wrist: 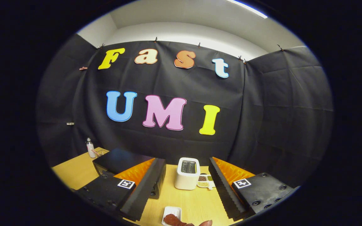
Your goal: Open the toaster oven, put the food inside, and close the toaster oven door.
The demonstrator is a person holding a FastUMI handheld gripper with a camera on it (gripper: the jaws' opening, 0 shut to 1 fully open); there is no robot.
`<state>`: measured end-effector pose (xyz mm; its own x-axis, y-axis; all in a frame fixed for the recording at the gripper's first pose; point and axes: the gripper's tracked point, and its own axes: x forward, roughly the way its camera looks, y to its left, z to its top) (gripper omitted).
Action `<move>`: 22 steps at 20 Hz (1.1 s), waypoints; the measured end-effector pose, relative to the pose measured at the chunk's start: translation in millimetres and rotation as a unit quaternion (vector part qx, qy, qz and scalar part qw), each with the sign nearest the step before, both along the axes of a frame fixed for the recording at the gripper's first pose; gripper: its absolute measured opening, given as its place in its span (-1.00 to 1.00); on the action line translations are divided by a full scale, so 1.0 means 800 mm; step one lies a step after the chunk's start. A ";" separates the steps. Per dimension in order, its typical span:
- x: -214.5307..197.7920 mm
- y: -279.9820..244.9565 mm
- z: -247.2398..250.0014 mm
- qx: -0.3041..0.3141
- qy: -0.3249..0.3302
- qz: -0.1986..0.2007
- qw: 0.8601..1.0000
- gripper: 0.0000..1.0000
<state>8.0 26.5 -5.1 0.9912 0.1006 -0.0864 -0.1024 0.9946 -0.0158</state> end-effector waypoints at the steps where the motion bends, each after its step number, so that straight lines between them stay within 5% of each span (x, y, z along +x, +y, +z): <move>1: -0.003 -0.004 0.007 0.000 -0.006 -0.003 1.000 0.95; 12: 0.010 0.080 0.044 0.029 -0.030 0.010 0.999 0.95; 22: 0.069 0.275 -0.096 0.055 0.043 0.032 0.997 0.95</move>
